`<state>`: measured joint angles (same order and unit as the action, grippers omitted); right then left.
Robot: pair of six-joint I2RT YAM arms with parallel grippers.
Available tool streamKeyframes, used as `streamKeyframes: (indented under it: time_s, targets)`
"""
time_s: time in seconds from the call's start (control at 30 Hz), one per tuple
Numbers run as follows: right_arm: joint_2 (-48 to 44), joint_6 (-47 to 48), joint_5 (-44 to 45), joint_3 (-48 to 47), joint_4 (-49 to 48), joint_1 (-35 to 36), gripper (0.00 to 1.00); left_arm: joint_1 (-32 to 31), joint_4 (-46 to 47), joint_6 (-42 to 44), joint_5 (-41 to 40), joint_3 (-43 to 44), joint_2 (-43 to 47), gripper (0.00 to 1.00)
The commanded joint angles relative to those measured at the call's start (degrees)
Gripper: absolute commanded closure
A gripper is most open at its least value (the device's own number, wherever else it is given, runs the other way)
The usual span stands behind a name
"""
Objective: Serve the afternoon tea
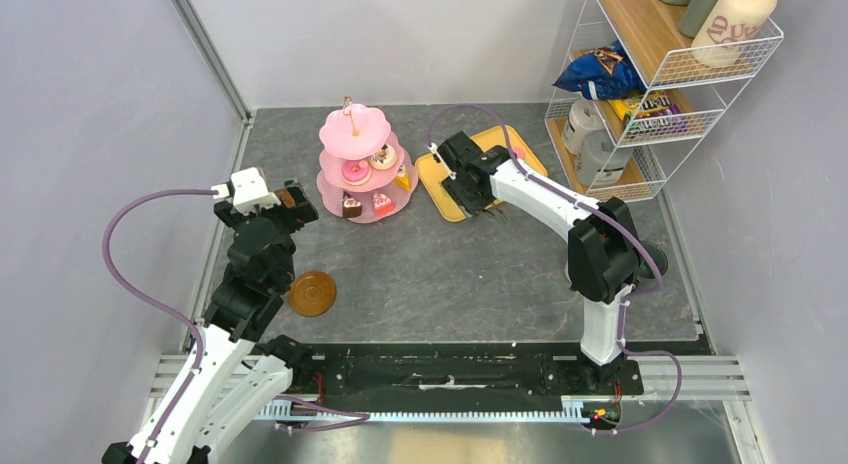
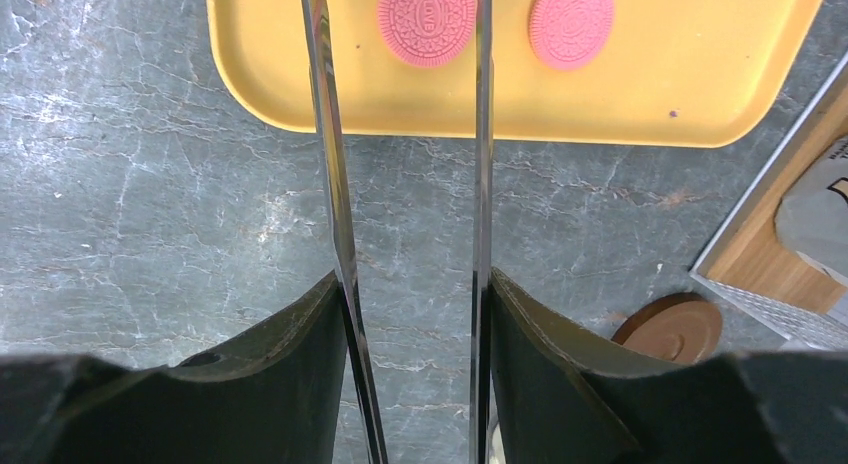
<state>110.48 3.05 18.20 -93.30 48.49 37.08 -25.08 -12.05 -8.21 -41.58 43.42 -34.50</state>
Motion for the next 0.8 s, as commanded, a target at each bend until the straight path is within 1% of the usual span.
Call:
streamKeyframes:
  time_s: [0.0,0.37,0.77]
  targets:
    - [0.70,-0.32,-3.07,-1.72,-1.47,-0.71,0.43,0.32,2.32,-1.62,0.23,-0.26,-0.07,0.01]
    - [-0.47,-1.62,-5.76,-1.11,-1.34,-1.33,0.43,0.38,2.30,-1.57,0.37,-0.26,-0.09,0.01]
    - [-3.30,-2.72,-4.72,-1.90,-1.37,-1.37,0.43,0.24,2.30,-1.64,0.47,-0.26,-0.05,0.01]
